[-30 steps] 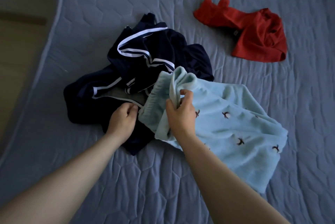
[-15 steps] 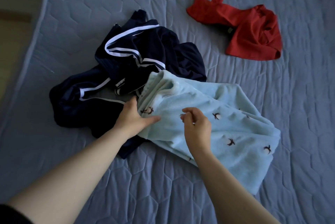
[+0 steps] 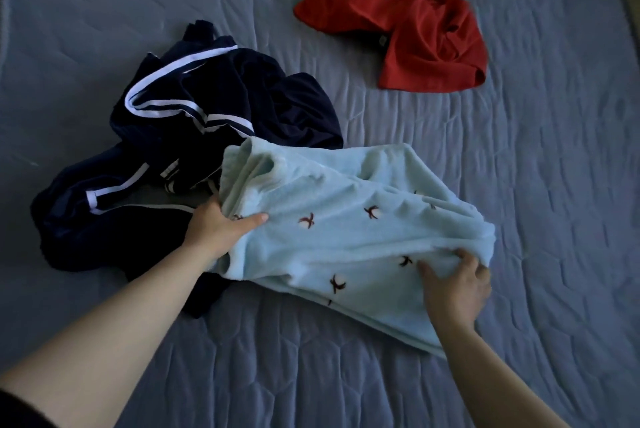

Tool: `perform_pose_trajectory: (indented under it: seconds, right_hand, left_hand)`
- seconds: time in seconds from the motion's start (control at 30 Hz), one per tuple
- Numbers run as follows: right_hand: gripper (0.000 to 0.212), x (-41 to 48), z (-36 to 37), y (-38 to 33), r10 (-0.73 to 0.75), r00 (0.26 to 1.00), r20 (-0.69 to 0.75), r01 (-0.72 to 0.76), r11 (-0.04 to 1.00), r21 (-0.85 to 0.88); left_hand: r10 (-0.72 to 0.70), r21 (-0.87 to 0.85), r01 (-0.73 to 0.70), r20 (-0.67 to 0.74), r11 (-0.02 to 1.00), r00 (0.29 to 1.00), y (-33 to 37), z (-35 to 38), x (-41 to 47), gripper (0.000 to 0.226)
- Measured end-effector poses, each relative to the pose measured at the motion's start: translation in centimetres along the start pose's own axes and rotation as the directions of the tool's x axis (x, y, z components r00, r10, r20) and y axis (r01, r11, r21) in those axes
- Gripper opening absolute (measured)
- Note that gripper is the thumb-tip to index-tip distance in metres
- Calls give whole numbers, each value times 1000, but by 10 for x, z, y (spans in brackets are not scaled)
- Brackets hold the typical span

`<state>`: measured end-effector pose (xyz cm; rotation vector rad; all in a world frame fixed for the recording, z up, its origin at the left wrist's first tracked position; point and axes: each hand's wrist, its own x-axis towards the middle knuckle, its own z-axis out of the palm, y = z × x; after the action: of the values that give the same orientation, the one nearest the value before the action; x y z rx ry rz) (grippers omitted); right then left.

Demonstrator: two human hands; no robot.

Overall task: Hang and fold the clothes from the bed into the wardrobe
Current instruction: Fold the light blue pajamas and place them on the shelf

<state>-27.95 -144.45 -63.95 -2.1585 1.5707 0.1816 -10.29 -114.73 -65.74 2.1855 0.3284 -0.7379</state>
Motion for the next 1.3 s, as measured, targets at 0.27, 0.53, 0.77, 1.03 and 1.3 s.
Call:
perform_pose_trajectory:
  seconds: [0.27, 0.53, 0.77, 1.03, 1.3]
  right_hand:
    - [99, 25, -13, 21, 221, 948, 228, -263, 949, 174]
    - [22, 30, -56, 23, 11, 982, 186, -60, 964, 260]
    - [25, 54, -146, 40, -47, 996, 70, 42, 996, 76]
    - [26, 103, -238, 114, -45, 998, -32, 46, 999, 16]
    - [61, 148, -231, 205, -113, 990, 87, 121, 988, -92]
  left_hand:
    - [-89, -46, 89, -14, 995, 996, 14, 22, -27, 52]
    - [-29, -62, 28, -17, 998, 999, 54, 53, -80, 33]
    - [-21, -104, 26, 56, 994, 998, 111, 93, -151, 41]
    - [-29, -131, 38, 71, 991, 997, 158, 191, -215, 36]
    - [-37, 472, 74, -87, 878, 996, 142, 268, -215, 70]
